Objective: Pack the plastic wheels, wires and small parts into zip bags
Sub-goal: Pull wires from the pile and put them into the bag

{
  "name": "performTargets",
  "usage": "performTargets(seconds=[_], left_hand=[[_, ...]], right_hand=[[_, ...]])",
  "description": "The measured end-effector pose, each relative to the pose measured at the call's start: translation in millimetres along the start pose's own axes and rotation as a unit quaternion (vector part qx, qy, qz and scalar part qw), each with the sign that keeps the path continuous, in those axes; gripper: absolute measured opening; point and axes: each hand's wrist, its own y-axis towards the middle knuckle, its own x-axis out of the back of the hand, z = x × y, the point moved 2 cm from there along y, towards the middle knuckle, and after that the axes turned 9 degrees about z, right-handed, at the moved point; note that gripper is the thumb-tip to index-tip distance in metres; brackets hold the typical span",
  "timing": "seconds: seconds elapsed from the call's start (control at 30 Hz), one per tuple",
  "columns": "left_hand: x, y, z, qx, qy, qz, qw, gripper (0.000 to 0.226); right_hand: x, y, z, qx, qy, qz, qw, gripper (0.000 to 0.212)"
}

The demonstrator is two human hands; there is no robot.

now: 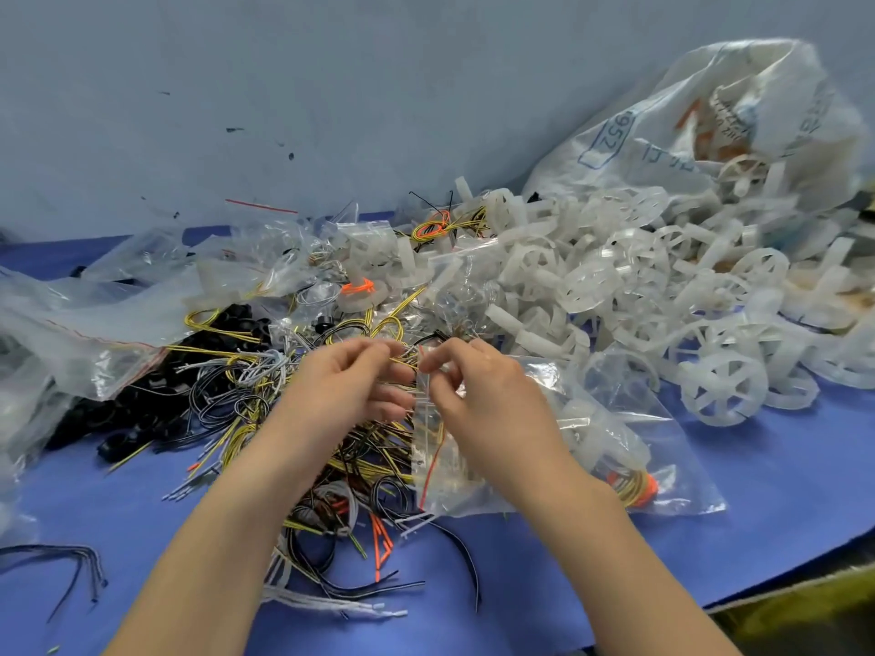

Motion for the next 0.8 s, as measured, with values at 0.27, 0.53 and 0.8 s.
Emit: performTargets(seconds=[0.27, 0.53, 0.8], left_hand=[[40.5, 68.6, -28.2, -0.026, 0.143, -0.112, 0.983, 0.020], [5.8, 124.2, -39.7, -0.060, 0.377, -0.043, 0.923, 0.021], [-65.3, 154.4, -23.4, 0.089, 0.505, 0.053, 0.857, 0.050]], right_hand=[[8.2, 12.4, -11.3, -0.005, 0.022, 0.086, 0.996, 0.022], [14.4, 26.9, -21.8, -0.016, 0.039, 0.130, 0.991, 0.023], [15.0, 23.4, -25.0, -0.003, 0.033, 0.156, 0.987, 0.025]])
